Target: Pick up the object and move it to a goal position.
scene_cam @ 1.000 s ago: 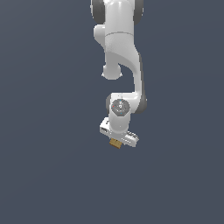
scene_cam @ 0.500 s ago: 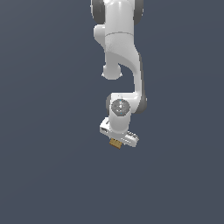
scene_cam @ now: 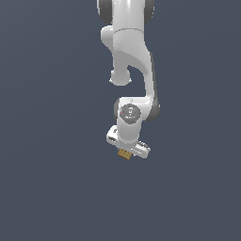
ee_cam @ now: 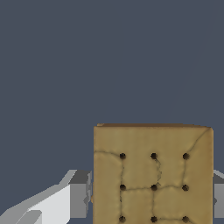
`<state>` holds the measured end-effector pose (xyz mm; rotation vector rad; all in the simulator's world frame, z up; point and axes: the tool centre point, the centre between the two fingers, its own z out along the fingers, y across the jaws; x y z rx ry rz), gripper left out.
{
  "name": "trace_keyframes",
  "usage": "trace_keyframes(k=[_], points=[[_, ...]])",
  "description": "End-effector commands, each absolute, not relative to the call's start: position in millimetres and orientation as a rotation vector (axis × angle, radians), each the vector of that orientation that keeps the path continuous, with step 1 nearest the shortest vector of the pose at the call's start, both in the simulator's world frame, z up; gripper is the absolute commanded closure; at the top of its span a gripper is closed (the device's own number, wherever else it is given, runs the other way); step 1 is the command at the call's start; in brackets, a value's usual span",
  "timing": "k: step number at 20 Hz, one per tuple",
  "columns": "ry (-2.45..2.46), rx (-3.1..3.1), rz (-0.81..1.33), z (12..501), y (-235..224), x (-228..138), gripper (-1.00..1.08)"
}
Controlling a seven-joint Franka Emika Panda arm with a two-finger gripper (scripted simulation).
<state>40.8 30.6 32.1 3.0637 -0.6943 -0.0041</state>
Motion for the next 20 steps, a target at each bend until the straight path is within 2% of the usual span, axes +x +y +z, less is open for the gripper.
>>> trace_keyframes(k=[1, 11, 20], points=[[-0.694, 3.064, -0.001, 47, 30, 47, 1.08], [-0.695, 3.063, 0.0, 112, 28, 78, 1.08], [-0.695, 3.063, 0.0, 131, 27, 88, 1.08]])
